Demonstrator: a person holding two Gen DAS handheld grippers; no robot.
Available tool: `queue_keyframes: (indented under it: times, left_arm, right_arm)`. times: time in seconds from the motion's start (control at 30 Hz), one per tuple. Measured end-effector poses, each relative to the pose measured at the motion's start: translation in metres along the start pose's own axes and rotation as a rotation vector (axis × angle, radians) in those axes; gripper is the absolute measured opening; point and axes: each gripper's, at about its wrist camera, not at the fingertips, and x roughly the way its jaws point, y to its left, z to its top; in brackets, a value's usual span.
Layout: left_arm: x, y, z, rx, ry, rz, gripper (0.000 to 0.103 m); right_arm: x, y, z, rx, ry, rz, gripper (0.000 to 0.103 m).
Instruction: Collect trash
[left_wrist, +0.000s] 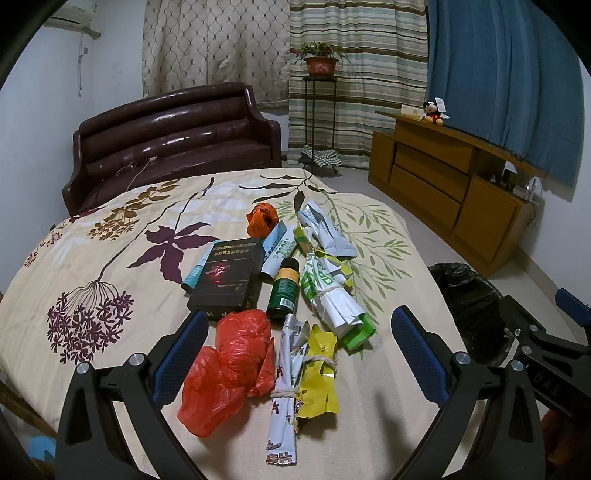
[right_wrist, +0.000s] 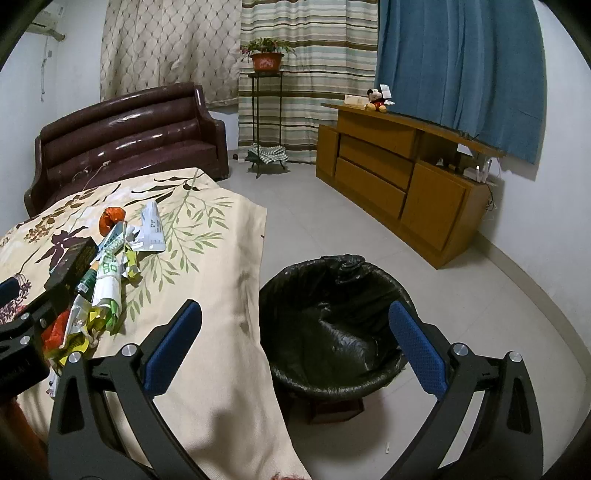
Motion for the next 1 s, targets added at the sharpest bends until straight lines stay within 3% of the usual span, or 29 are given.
queue_keyframes:
  times: [1.0]
  left_arm:
    - [0.0053,0.0016,-0.0014,-0.004,0.016,0.0,0.097]
  right_arm:
    - [0.0021,0.0024,-0.0019,0.003,0.011,0.004,0.099]
